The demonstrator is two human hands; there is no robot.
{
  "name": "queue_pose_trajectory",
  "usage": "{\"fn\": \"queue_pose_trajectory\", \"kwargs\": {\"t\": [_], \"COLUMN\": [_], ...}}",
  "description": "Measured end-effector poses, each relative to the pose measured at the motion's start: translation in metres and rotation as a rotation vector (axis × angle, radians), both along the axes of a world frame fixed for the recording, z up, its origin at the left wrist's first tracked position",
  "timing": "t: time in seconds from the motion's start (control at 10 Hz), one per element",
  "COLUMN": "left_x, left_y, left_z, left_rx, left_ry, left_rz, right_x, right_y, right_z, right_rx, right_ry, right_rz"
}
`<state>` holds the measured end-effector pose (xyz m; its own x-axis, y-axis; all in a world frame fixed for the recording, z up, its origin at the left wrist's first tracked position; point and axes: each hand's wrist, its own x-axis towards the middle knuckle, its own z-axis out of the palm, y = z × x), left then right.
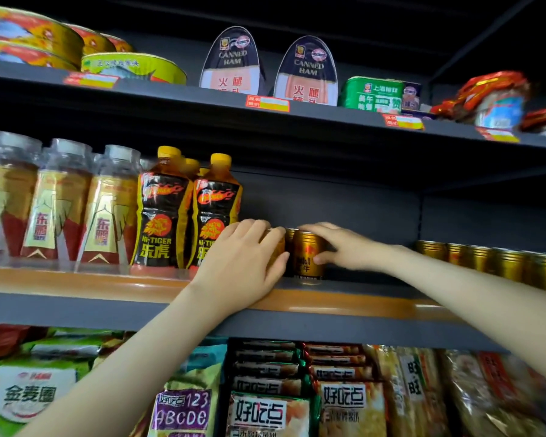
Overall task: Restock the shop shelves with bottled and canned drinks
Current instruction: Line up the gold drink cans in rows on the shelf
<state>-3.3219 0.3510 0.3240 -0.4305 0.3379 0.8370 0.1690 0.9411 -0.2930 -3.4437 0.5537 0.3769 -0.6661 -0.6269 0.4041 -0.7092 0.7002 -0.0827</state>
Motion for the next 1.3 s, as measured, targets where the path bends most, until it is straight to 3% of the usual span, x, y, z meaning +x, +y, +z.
{"fn": "queue_pose_trajectory", "kwargs": {"t": [0.2,0.3,0.4,0.6,0.8,0.9,1.0,1.1,1.2,1.3], "left_x": [-0.004,-0.018,-0.039,-0.082,-0.107,-0.115,-0.120,-0.122,-0.125,-0.126], "left_y": [0.021,0.051,0.077,0.100,0.106,0.103,0.101,0.099,0.099,0.101], "left_z": [0.014,0.035,0.055,0.071,0.065,0.060,0.060,0.057,0.054,0.053], "left_rx": [-0.024,-0.111,-0.212,-0.685,-0.912,-0.952,-0.959,-0.954,-0.958,-0.955], "left_ry": [0.033,0.012,-0.016,-0.176,-0.260,-0.356,-0.428,-0.431,-0.404,-0.395], "left_rz": [-0.004,-0.018,-0.060,0.088,0.128,0.186,0.230,0.241,0.241,0.259], "right_x": [0.002,-0.008,-0.026,-0.073,-0.116,-0.124,-0.153,-0.160,-0.148,-0.144], "right_y": [0.041,0.080,0.117,0.161,0.186,0.191,0.207,0.211,0.202,0.200], "right_z": [0.000,0.010,0.021,0.026,0.018,0.014,0.009,0.009,0.007,0.021], "right_rx": [0.073,0.207,0.411,0.818,1.282,1.451,1.457,1.493,1.791,1.626], "right_ry": [0.054,0.156,0.233,0.336,0.441,0.368,0.468,0.347,0.651,0.753], "right_rz": [-0.250,-0.428,-0.569,-0.630,-0.639,-0.638,-1.012,-1.040,-0.451,-0.397]}}
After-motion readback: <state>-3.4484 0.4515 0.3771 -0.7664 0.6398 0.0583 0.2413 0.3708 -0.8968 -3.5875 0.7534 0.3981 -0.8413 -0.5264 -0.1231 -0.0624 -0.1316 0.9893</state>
